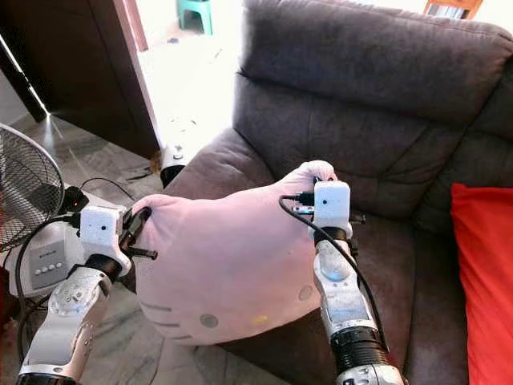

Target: Move the pillow to the sofa from floor

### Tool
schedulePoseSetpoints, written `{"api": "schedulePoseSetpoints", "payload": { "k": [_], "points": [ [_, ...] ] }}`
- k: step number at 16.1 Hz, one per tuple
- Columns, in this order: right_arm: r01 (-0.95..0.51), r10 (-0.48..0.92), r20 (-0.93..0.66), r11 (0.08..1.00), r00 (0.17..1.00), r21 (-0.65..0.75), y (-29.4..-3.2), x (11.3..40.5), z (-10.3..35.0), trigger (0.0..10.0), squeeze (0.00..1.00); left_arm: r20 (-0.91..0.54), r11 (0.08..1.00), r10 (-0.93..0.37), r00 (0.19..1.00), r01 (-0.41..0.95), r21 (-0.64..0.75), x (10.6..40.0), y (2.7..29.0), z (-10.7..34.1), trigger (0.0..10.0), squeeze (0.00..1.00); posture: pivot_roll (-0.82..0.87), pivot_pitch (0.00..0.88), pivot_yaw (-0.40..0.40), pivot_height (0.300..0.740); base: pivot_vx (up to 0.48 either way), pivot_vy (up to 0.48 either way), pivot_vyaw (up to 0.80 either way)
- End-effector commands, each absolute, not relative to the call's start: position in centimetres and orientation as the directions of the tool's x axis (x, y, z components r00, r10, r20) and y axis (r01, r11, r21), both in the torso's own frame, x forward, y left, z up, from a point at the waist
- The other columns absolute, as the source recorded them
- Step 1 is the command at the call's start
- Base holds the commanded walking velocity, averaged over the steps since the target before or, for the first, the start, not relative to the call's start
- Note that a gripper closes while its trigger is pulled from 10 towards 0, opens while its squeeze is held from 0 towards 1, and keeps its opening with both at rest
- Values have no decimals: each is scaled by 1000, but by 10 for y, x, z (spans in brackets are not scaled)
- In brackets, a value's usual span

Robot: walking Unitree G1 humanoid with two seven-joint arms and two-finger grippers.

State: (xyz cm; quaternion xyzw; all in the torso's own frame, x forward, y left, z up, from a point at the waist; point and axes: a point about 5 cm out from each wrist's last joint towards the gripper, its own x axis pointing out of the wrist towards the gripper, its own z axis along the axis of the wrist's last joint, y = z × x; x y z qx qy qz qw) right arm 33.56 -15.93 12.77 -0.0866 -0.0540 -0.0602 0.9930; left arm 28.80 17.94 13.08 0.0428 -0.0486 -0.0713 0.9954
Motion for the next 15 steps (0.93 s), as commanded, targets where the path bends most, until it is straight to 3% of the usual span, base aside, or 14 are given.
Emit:
{"api": "schedulePoseSetpoints", "payload": {
  "k": [1,9,15],
  "points": [
    [166,-139,182,975,974,-146,-166,338,145,10000,0,190,986,-125,974,101,131,291,185,152,10000,0,137,116,-7,740,0,0,-763],
    [149,-124,164,977,979,-152,-163,341,144,10000,0,214,988,-99,972,70,137,291,189,155,10000,0,141,122,-14,740,0,0,-733],
    [141,-116,157,978,981,-156,-162,342,143,10000,0,209,987,-127,970,102,126,292,177,151,10000,0,139,121,-14,740,0,0,-727]
  ]
}}
